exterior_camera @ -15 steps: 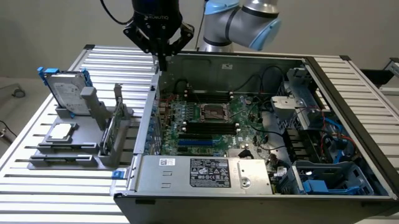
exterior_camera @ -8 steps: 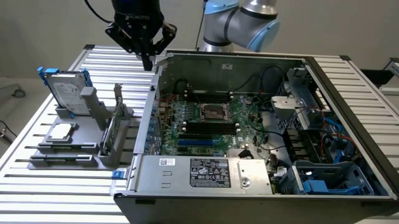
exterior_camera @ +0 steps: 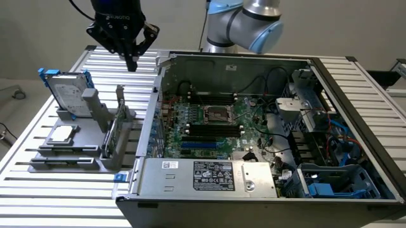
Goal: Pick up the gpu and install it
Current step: 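Reach for the gpu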
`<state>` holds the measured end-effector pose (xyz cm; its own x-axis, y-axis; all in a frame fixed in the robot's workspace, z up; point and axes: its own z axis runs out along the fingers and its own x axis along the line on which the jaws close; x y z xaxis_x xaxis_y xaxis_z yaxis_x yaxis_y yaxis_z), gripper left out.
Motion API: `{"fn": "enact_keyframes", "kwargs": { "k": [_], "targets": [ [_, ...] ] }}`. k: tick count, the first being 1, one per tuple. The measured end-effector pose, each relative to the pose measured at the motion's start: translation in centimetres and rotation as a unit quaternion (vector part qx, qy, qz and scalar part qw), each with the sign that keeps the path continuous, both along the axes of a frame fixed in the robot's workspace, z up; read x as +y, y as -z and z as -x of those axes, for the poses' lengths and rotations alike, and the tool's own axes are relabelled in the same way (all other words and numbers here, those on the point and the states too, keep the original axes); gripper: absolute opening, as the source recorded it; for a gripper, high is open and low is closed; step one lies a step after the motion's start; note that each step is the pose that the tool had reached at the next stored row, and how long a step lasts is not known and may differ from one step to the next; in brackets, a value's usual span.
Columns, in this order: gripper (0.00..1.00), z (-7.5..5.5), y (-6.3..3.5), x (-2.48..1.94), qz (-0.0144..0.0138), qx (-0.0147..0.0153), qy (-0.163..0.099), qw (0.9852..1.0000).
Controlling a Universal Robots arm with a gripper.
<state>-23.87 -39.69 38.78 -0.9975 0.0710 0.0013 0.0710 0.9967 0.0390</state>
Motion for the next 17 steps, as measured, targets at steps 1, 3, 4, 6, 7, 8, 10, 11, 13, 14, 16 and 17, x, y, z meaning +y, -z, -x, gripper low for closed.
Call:
{"fn": "enact_keyframes", "kwargs": {
  "k": [1,3,4,6,7,8,10,11,13,14,16,17],
  "targets": [
    [0.11,0.5,0.04,0.07,0.0004,0.0011,0.000,1.0000],
    [0.11,1.4,0.11,0.19,0.0011,0.0034,0.000,1.0000],
    [0.11,1.8,0.14,0.25,0.0014,0.0044,0.000,1.0000],
    [0.11,2.7,0.21,0.37,0.0021,0.0066,0.000,1.0000],
    [0.11,3.2,0.25,0.43,0.0025,0.0078,0.000,1.0000],
    [0.11,3.7,0.29,0.49,0.0028,0.0089,0.000,1.0000],
    [0.11,4.6,0.36,0.61,0.0036,0.0111,0.000,0.9999],
    [0.11,5.0,0.39,0.67,0.0039,0.0122,0.000,0.9999],
    [0.11,5.8,0.47,0.78,0.0046,0.0141,0.000,0.9999],
    [0.11,6.2,0.52,0.83,0.0053,0.0143,0.000,0.9999],
    [0.11,6.5,0.54,1.01,0.0063,0.0142,-0.002,0.9999],
    [0.11,6.6,0.53,1.04,0.0065,0.0141,-0.003,0.9999]
  ]
}}
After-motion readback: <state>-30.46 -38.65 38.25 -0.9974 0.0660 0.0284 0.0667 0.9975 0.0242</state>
